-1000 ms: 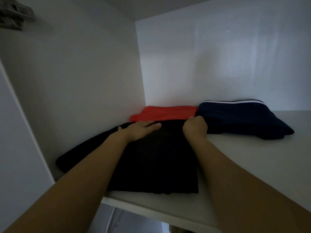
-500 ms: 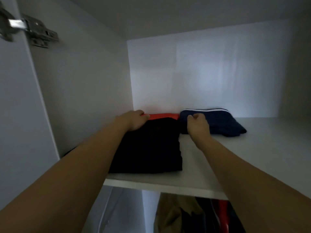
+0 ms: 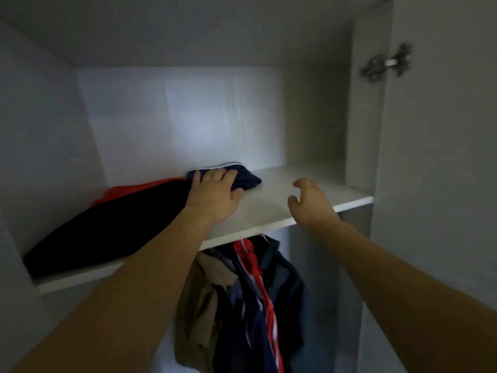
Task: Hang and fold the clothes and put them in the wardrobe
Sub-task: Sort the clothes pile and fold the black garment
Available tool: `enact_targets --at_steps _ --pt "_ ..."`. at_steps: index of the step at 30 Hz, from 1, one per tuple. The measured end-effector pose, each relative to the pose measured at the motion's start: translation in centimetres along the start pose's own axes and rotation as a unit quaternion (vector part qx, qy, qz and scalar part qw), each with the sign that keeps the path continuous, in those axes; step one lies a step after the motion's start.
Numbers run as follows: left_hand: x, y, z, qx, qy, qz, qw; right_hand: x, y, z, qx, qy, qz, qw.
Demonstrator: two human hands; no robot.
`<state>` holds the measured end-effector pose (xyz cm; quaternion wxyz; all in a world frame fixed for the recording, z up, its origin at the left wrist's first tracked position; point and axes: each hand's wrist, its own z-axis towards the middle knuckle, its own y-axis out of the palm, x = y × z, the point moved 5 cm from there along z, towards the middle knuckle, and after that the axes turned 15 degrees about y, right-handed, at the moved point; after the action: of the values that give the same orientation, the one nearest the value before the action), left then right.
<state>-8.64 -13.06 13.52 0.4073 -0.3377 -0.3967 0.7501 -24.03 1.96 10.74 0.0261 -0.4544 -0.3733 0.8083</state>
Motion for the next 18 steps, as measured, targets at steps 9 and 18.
enact_targets --at_steps 9,18 --pt "19.9 -1.3 -1.4 0.027 0.127 -0.101 0.986 11.0 -16.0 -12.3 0.065 0.112 -0.136 0.982" --pt "46.1 -7.5 -4.6 0.049 0.250 -0.153 0.955 23.2 -35.0 -30.2 0.140 0.198 -0.210 0.947"
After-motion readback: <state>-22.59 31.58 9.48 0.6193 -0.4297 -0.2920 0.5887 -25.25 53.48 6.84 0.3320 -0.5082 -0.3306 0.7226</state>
